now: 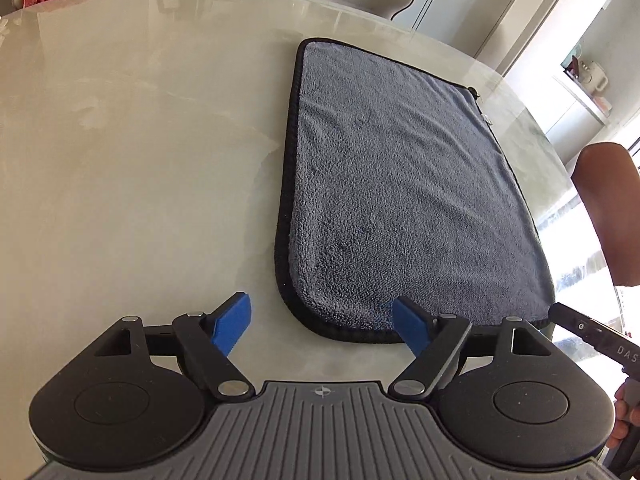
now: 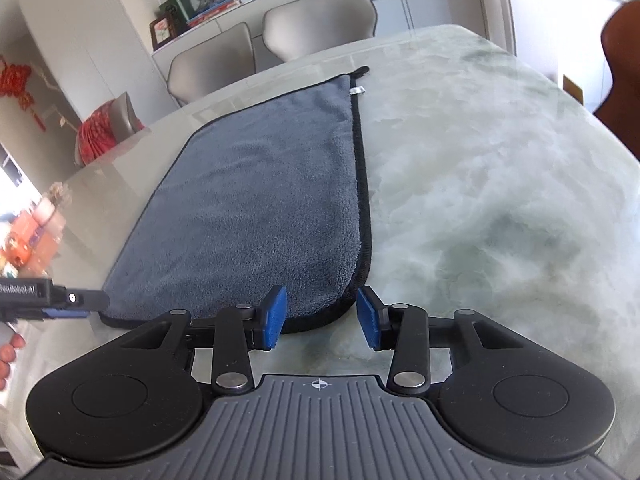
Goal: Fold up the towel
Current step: 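Grasp the towel edge with the right gripper while the left gripper grasps the same edge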
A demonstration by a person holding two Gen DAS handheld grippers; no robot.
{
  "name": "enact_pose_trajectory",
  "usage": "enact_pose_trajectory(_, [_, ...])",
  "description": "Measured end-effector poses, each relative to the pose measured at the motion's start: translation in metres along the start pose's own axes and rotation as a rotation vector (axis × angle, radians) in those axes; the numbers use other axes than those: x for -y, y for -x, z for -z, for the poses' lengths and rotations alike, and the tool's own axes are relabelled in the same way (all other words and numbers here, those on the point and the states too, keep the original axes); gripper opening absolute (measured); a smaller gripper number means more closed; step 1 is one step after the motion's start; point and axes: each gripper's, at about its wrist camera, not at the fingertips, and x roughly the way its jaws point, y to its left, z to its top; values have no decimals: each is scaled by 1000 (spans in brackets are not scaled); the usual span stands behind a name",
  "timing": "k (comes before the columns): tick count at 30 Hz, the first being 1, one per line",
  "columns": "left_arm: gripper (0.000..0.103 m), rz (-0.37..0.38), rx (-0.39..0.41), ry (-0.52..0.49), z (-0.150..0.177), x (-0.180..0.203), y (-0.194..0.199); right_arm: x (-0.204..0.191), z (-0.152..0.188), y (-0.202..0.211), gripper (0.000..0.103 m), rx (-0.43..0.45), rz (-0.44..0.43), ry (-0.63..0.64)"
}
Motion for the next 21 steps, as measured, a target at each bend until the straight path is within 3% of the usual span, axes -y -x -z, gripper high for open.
enact_pose_trajectory(4, [65, -6, -1, -49, 1, 9, -3, -12, 2, -2, 37, 1, 33, 75])
enact_pose_trajectory(7, [53, -28, 2, -88, 1, 15, -4, -13, 0, -3, 21, -1, 44, 72])
enact_pose_trajectory(9, [39, -28, 3, -94, 1, 16, -5, -10, -1, -3, 16, -5, 30, 52])
enact_pose_trajectory(11, [13, -13, 4, -88, 1, 15, -5, -9, -2, -2, 13, -4, 18, 39])
enact_pose_trajectory(21, [11, 11, 96, -85, -22, 17, 11, 2, -40, 16, 13, 100, -97, -97])
